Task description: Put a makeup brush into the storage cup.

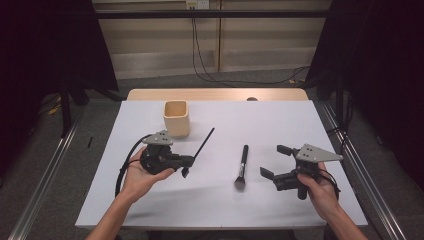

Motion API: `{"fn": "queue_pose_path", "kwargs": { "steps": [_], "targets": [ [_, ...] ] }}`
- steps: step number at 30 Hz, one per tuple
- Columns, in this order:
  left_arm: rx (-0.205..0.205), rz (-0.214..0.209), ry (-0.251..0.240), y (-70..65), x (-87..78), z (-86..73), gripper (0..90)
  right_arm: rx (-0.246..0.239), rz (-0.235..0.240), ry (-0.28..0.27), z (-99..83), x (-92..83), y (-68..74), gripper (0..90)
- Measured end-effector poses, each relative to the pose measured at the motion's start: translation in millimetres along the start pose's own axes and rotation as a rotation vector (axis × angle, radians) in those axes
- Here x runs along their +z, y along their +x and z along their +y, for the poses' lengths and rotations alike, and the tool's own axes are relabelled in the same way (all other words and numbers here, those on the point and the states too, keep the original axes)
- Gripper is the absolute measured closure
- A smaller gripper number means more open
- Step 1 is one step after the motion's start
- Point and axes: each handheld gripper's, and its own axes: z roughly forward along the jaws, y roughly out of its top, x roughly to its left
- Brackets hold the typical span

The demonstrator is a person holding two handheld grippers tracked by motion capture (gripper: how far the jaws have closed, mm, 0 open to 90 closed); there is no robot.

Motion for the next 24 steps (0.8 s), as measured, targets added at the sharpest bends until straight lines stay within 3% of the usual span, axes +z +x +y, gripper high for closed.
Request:
{"fn": "queue_pose_path", "kwargs": {
  "steps": [5, 8, 16, 24],
  "targets": [
    [0.03, -0.034, 0.069, -5.0, 9.4, 6.8, 85.8, 0.002, 0.019, 0.037, 3.2, 14.3, 4.4, 3.1],
    [0.035, -0.048, 0.099, -5.7, 13.5, 11.3, 85.8, -0.01, 0.062, 0.053, 5.4, 19.3, 6.8, 2.0],
    [0.088, -0.047, 0.23, -8.5, 17.9, 24.5, 85.7, -0.044, 0.099, 0.104, 8.1, 30.3, 8.8, 1.8],
    [0.114, -0.067, 0.313, -9.9, 23.3, 32.2, 85.7, -0.084, 0.151, 0.171, 13.3, 40.6, 11.3, 2.2]
  ]
}}
